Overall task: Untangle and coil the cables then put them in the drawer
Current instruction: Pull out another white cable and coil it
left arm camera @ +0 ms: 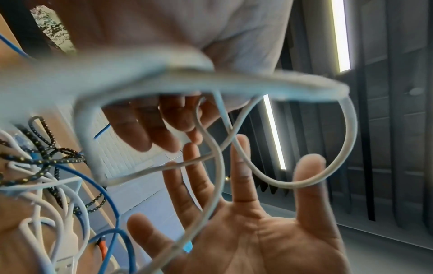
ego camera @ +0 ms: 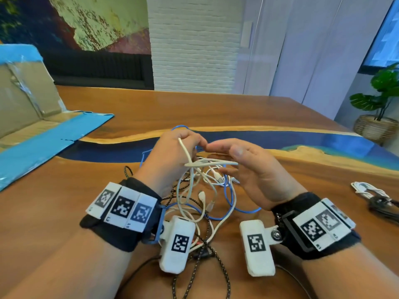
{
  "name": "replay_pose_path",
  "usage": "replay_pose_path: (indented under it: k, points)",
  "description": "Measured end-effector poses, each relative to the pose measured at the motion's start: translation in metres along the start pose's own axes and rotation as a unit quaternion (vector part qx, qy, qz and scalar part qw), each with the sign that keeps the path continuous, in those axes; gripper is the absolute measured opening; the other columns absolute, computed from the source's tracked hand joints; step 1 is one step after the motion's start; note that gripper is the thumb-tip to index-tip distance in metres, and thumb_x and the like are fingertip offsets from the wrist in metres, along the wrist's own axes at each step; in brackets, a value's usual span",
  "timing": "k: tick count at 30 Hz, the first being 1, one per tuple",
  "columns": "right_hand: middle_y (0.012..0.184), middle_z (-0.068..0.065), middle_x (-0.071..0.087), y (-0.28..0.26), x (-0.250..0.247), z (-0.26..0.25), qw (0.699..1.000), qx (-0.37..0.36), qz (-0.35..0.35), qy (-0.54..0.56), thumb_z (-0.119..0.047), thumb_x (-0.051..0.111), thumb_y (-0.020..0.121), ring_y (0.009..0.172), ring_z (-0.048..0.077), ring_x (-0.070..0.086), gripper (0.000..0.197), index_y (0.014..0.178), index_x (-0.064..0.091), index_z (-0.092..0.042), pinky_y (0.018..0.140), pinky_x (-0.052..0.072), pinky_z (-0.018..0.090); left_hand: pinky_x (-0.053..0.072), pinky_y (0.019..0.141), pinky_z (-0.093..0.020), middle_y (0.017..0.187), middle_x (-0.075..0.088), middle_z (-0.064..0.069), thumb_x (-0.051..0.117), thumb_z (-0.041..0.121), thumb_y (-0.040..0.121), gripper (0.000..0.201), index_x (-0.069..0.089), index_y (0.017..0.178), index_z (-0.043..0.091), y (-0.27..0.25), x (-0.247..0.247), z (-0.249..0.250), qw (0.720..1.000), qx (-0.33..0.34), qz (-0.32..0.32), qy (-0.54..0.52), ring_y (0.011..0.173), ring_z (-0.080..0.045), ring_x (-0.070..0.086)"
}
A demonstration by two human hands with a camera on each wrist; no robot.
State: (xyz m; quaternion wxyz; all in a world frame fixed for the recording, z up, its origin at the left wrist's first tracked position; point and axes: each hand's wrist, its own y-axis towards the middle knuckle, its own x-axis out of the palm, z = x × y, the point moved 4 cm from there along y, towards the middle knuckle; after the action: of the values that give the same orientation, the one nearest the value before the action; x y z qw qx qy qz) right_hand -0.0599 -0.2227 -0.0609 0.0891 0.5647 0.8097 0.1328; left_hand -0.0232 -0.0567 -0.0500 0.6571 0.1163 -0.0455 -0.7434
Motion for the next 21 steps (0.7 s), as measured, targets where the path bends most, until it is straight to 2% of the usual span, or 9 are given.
replay_pose_path:
  k: [2,4,6,7,9,11,14,17,21]
  points:
    - [0.127,0.012,0.069,-0.002,0.006,-0.002,0.999,-0.013,-0.012,-0.027,-0.068,0.084,0.059,0.127,0.024,0.06,0.054,0.084,0.079,-0.02,0.108,0.041,0.052,0.039,0.054,-0.031,0.046,0.04,0.002,0.049,0.01,0.103,0.026,0.068,0.085,0.007,0.002,-0.003,-0.002,0.999,-0.012,0.033,-0.028,0.042,-0.016,0.044]
    - [0.113,0.014,0.072,-0.002,0.006,-0.006,0.999,-0.028,0.002,-0.025,-0.061,0.089,0.057,0.118,0.027,0.064,0.052,0.068,0.067,-0.015,0.105,0.045,0.053,0.043,0.054,-0.032,0.047,0.04,0.003,0.047,0.013,0.106,0.024,0.067,0.095,0.006,0.003,-0.007,-0.001,0.997,-0.022,0.043,-0.061,0.041,-0.017,0.048]
    - [0.078,0.012,0.066,0.0,-0.003,-0.012,0.994,-0.054,0.08,0.043,-0.05,0.087,0.066,0.095,0.031,0.069,0.052,0.069,0.056,-0.008,0.097,0.052,0.051,0.048,0.056,-0.034,0.05,0.042,0.004,0.045,0.013,0.108,0.026,0.069,0.103,0.005,0.004,-0.015,0.0,0.993,-0.036,0.05,-0.104,0.043,-0.017,0.048]
    - [0.061,0.006,0.055,0.001,-0.013,-0.014,0.984,-0.061,0.142,0.092,-0.043,0.083,0.075,0.075,0.028,0.068,0.046,0.068,0.051,-0.01,0.091,0.056,0.047,0.047,0.053,-0.032,0.052,0.039,0.005,0.046,0.012,0.108,0.027,0.071,0.103,0.006,0.005,-0.02,0.001,0.99,-0.043,0.06,-0.124,0.043,-0.015,0.045]
    - [0.048,-0.003,0.029,-0.001,-0.039,-0.015,0.951,-0.041,0.275,0.138,-0.03,0.067,0.094,0.044,0.016,0.041,0.039,0.066,0.042,-0.018,0.069,0.057,0.039,0.035,0.043,-0.025,0.054,0.032,0.008,0.051,0.009,0.104,0.024,0.073,0.096,0.01,0.008,-0.032,0.004,0.987,-0.05,0.077,-0.134,0.043,-0.011,0.03]
    - [0.05,-0.004,0.019,-0.005,-0.062,-0.013,0.922,-0.006,0.366,0.129,-0.03,0.06,0.101,0.039,0.013,0.021,0.039,0.068,0.04,-0.023,0.046,0.041,0.029,0.02,0.041,-0.024,0.056,0.026,0.009,0.056,0.009,0.097,0.016,0.069,0.089,0.013,0.01,-0.041,0.006,0.987,-0.052,0.075,-0.129,0.045,-0.01,0.02]
    - [0.054,-0.005,0.021,-0.011,-0.091,-0.004,0.883,0.037,0.447,0.141,-0.036,0.059,0.102,0.04,0.012,0.018,0.028,0.079,0.047,-0.024,0.04,0.026,0.025,0.01,0.043,-0.028,0.06,0.023,0.006,0.051,0.008,0.089,0.014,0.056,0.08,0.017,0.012,-0.054,0.007,0.983,-0.044,0.07,-0.165,0.046,-0.011,0.013]
    - [0.06,-0.005,0.041,-0.015,-0.107,0.002,0.873,0.067,0.461,0.143,-0.037,0.056,0.103,0.041,0.011,0.024,0.025,0.084,0.051,-0.023,0.039,0.027,0.024,0.012,0.04,-0.026,0.062,0.024,0.005,0.05,0.012,0.085,0.012,0.05,0.077,0.02,0.013,-0.064,0.008,0.979,-0.04,0.086,-0.178,0.045,-0.011,0.014]
    - [0.075,0.0,0.062,-0.007,-0.094,0.003,0.917,0.099,0.384,0.049,-0.032,0.056,0.103,0.054,0.012,0.048,0.023,0.086,0.061,-0.018,0.051,0.045,0.028,0.01,0.05,-0.031,0.067,0.025,0.002,0.053,0.01,0.089,0.009,0.057,0.084,0.016,0.01,-0.052,0.008,0.991,-0.042,0.083,-0.093,0.052,-0.013,0.014]
